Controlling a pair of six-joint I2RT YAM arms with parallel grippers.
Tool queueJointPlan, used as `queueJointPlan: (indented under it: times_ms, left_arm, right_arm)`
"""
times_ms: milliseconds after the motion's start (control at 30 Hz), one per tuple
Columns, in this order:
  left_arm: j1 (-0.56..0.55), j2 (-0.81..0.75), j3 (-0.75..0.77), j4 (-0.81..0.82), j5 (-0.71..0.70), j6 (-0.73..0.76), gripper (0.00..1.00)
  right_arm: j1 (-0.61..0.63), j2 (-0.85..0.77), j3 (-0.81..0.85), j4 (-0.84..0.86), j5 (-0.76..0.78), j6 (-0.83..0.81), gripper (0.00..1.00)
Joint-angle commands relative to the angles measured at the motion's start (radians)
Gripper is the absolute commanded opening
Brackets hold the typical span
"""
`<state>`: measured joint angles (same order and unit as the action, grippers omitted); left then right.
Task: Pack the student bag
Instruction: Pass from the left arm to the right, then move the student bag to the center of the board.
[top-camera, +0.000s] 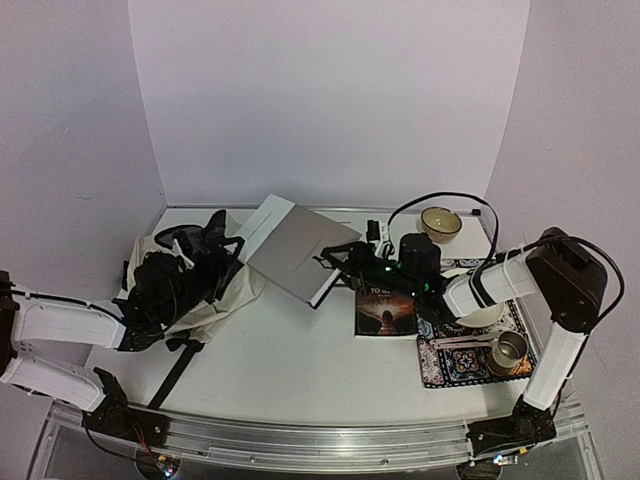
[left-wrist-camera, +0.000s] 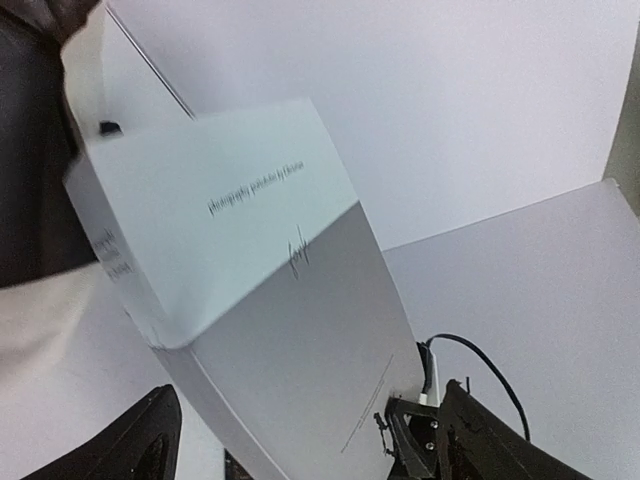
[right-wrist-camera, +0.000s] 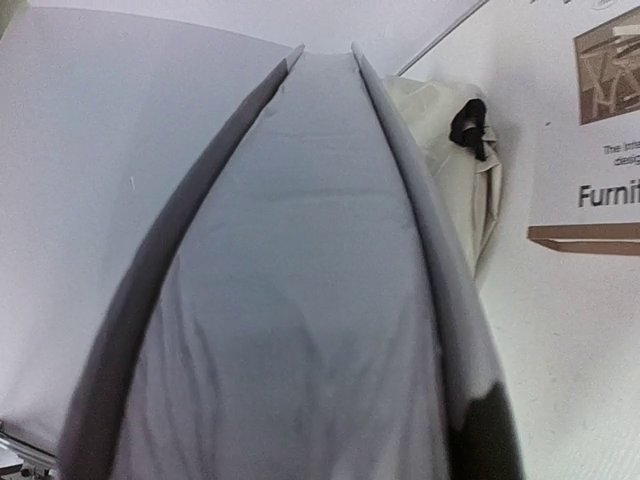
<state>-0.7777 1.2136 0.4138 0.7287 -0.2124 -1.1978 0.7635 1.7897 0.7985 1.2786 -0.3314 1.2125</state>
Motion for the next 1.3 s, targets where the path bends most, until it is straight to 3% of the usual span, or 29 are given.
queueJointPlan:
  times_ms: [0,300,600,900,1033,1200,1267]
  left_arm:
    - [0.050,-0.091,0.079,-0.282,-0.051,0.179,0.90]
    - [0.143,0.097,0.401,-0.673,-0.032,0.428,0.91]
    - [0.221,0.345,0.597,-0.787,0.074,0.506,0.91]
    - [0.229,0.567,0.745,-0.882,0.171,0.536,0.91]
    - [0.227,0.620,0.752,-0.883,0.271,0.542,0.80]
    - [0.200,0.606,0.704,-0.884,0.400,0.575,0.38]
    - [0.164,0.570,0.678,-0.889,0.436,0.597,0.31]
  right_arm:
    - [-0.033,-0.067,-0.037,0.231,-0.017,-0.009,0.38]
    - [-0.095,-0.144,-0.117,0.229,0.018,0.001,0.33]
    - [-0.176,-0.281,-0.187,0.177,0.058,-0.003,0.31]
    - [-0.214,-0.393,-0.218,0.073,0.080,-0.052,0.31]
    - [-0.216,-0.413,-0.224,0.055,0.079,-0.064,0.31]
    - [-0.216,-0.432,-0.223,0.025,0.070,-0.077,0.31]
    - [-0.216,-0.440,-0.223,0.011,0.069,-0.083,0.31]
